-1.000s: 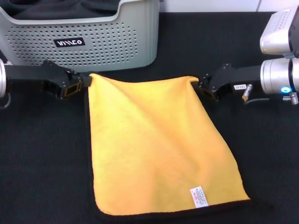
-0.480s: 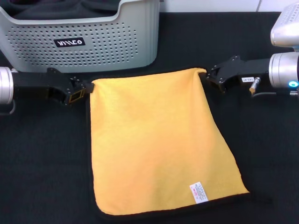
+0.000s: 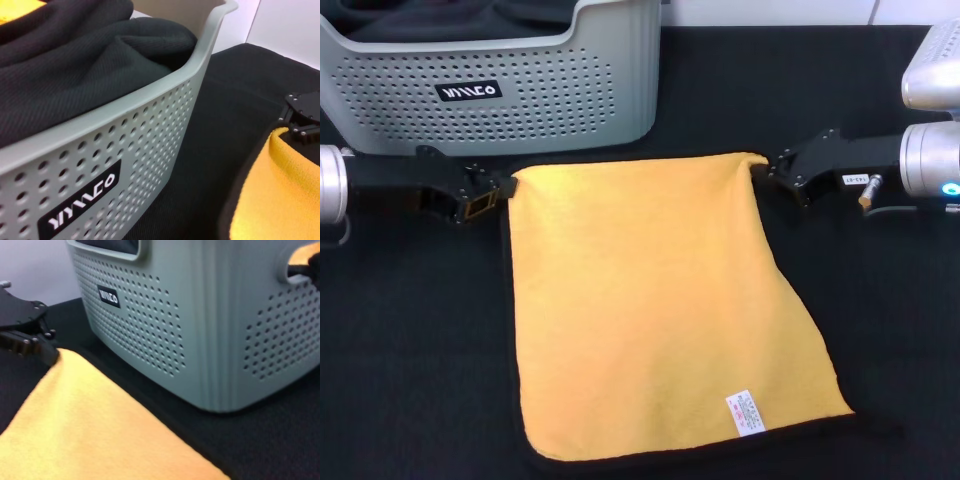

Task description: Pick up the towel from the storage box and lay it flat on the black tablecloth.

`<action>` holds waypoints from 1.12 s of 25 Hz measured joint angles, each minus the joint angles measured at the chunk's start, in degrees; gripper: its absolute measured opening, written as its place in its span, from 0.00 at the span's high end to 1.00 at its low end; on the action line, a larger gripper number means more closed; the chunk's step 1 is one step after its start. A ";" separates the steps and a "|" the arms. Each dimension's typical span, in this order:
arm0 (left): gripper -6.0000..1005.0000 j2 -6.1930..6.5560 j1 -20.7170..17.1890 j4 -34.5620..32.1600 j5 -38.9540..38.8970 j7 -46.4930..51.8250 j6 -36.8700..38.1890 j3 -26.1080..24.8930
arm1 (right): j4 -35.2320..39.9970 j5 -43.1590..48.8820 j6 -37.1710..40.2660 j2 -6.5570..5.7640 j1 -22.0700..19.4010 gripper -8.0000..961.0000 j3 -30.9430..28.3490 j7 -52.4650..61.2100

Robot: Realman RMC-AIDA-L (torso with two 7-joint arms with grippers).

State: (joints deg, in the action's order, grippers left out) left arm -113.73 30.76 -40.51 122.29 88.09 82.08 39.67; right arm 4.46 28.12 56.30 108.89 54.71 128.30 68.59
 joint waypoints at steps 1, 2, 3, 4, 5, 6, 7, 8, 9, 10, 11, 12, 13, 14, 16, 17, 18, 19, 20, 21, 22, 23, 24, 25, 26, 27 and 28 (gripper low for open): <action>0.96 0.00 -0.12 0.00 -0.01 0.07 0.00 -0.11 | 0.00 0.00 0.00 0.00 0.00 0.98 0.00 0.00; 0.96 -0.01 -0.29 -0.04 -0.06 0.22 -0.03 -0.21 | 0.01 -0.17 -0.24 -0.07 -0.18 0.98 -0.34 0.01; 0.96 -0.17 -0.55 -0.22 -0.21 0.35 -0.33 -0.29 | 0.06 -0.30 -0.47 -0.16 -0.31 0.98 -0.69 0.01; 0.95 -0.37 -0.86 -0.48 -0.36 0.46 -0.80 -0.40 | 0.34 -0.39 -0.63 -0.39 -0.75 0.98 -1.68 -0.01; 0.94 -0.63 -1.18 -0.83 -0.52 0.54 -1.48 -0.47 | 0.58 -0.38 -0.72 -0.65 -1.24 0.96 -2.71 -0.07; 0.93 -0.75 -1.34 -0.99 -0.60 0.55 -1.95 -0.51 | 0.73 -0.34 -0.75 -0.91 -1.60 0.95 -3.46 -0.10; 0.92 -0.96 -1.75 -1.24 -0.67 0.33 -2.64 -0.57 | 0.76 -0.29 -0.77 -1.15 -1.92 0.93 -3.80 -0.11; 0.91 -0.96 -1.75 -1.24 -0.67 0.33 -2.64 -0.57 | 0.79 -0.31 -0.78 -1.46 -2.24 0.92 -4.05 -0.14; 0.90 -0.99 -1.92 -1.27 -0.68 0.12 -2.74 -0.61 | 0.80 -0.33 -0.79 -1.67 -2.43 0.90 -4.09 -0.21; 0.89 -0.96 -2.00 -1.27 -0.69 -0.01 -2.77 -0.72 | 0.83 -0.36 -0.74 -2.04 -2.80 0.86 -4.66 -0.36; 0.89 -0.90 -2.09 -1.31 -0.72 -0.12 -2.72 -1.04 | 0.84 -0.36 -0.67 -2.25 -3.04 0.82 -5.09 -0.48; 0.84 -0.82 -2.11 -1.35 -0.76 -0.20 -2.62 -1.35 | 1.07 -0.33 -0.25 -2.63 -3.56 0.78 -5.93 -0.63; 0.80 -0.70 -2.13 -1.37 -0.93 -0.42 -2.05 -1.95 | 1.52 -0.27 0.46 -3.13 -4.27 0.74 -6.74 -0.73; 0.76 -0.54 -2.30 -1.38 -1.41 -0.86 -1.14 -2.47 | 2.31 -0.21 1.73 -3.84 -5.33 0.70 -7.34 -0.76; 0.68 -0.13 -2.99 -1.34 -3.49 -2.22 1.63 -3.10 | 4.38 -0.30 5.09 -5.23 -7.44 0.53 -7.67 -1.00; 0.64 0.17 -3.72 -1.24 -5.70 -3.20 4.00 -3.32 | 6.33 -0.41 8.63 -6.18 -9.25 0.45 -7.73 -1.93; 0.60 0.38 -4.27 -1.12 -7.48 -3.91 6.07 -3.34 | 8.01 -0.40 11.72 -6.75 -10.86 0.42 -8.00 -3.42; 0.57 0.51 -4.75 -1.06 -9.07 -4.67 8.06 -3.36 | 9.95 -0.14 16.29 -7.20 -13.01 0.40 -8.32 -5.91; 0.53 0.63 -5.37 -0.92 -11.26 -6.17 11.39 -3.38 | 12.18 0.21 20.51 -7.20 -15.30 0.38 -8.94 -9.63; 0.49 0.63 -5.81 -0.59 -12.71 -7.99 14.30 -3.37 | 14.02 0.50 24.09 -6.88 -17.59 0.36 -9.84 -13.03; 0.45 0.65 -6.22 0.03 -13.98 -10.73 18.59 -3.30 | 15.47 1.11 26.63 -6.29 -19.62 0.34 -10.58 -15.79; 0.45 0.71 -6.43 1.35 -15.02 -14.33 26.19 -3.08 | 17.20 1.77 28.60 -5.26 -21.96 0.31 -12.03 -18.10; 0.44 0.71 -6.43 1.35 -15.02 -14.33 26.19 -3.08 | 18.58 2.81 30.04 -3.99 -24.22 0.29 -13.69 -19.21; 0.44 0.80 -6.38 1.95 -15.12 -15.17 29.65 -2.86 | 19.70 3.92 31.14 -2.95 -25.74 0.27 -15.24 -19.98; 0.43 0.91 -6.29 2.34 -15.12 -15.51 32.14 -2.59 | 21.03 5.54 32.26 -1.50 -27.29 0.25 -17.23 -20.54; 0.43 1.04 -6.29 2.79 -15.15 -16.09 33.96 -1.94 | 22.07 7.26 32.91 -0.31 -28.45 0.23 -18.99 -20.94; 0.42 1.12 -6.33 3.06 -15.28 -16.65 34.54 -1.36 | 23.43 9.71 33.34 1.19 -29.58 0.21 -21.33 -21.19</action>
State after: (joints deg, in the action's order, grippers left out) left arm -112.62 24.43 -37.46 107.01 71.43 116.62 38.31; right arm 27.89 37.83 89.64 110.07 25.13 106.97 47.40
